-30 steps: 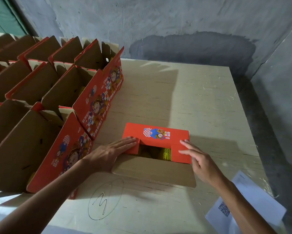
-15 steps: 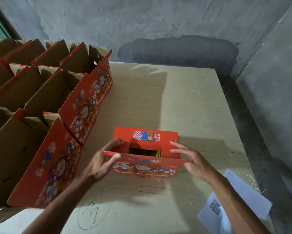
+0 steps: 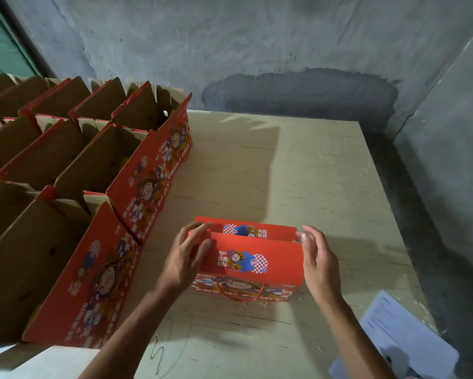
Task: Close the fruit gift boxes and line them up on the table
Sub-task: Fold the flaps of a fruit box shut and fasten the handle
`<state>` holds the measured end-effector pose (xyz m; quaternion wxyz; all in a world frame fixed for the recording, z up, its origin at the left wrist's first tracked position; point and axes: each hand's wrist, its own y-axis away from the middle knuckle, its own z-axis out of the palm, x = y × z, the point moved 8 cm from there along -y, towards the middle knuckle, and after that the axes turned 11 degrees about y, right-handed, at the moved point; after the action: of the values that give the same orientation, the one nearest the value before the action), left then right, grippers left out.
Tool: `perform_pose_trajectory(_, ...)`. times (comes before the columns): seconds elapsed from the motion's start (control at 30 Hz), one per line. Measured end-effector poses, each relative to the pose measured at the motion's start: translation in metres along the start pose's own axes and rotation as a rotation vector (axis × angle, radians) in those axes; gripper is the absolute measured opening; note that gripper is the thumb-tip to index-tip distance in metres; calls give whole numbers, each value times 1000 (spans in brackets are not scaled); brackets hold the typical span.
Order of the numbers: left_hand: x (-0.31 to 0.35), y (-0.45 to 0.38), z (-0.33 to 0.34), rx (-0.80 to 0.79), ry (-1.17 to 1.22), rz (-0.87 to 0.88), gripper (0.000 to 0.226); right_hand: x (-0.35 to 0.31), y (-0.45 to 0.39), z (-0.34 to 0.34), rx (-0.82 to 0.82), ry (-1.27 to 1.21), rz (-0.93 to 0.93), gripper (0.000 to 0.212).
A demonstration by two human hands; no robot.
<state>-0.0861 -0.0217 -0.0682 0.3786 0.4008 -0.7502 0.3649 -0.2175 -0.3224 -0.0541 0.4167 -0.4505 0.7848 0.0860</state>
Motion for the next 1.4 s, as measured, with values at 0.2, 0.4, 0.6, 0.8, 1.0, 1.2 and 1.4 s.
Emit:
perform_pose_trajectory(0.2, -12, -2, 8, -197, -74, 26, 115, -8, -4, 11, 152, 261, -47, 26)
perform_pose_trajectory(0.4, -16, -6, 9, -295, -204, 84, 124, -20, -12, 21, 136, 495, -334, 25)
perform_pose_trajectory(0.6, -5, -12, 6, -270, -390, 236, 116, -23, 10, 40, -135, 498, -560, 46)
perform_pose_trajectory(0.8, 11, -20, 13, -363, -523, 286, 113, -23, 14, 47, -153, 620, -568, 96)
perform_pose_trajectory(1.0, 15, -19, 21, -409, -502, 269, 108, -27, 13, 52, -131, 570, -579, 82)
perform_pose_trajectory(1.2, 13, -16, 25, -382, -431, 237, 99, -31, 10, 55, -77, 523, -598, 66)
perform_pose_trajectory(1.4, 10, -10, 26, -368, -408, 228, 90, -33, 13, 51, -16, 449, -634, 42)
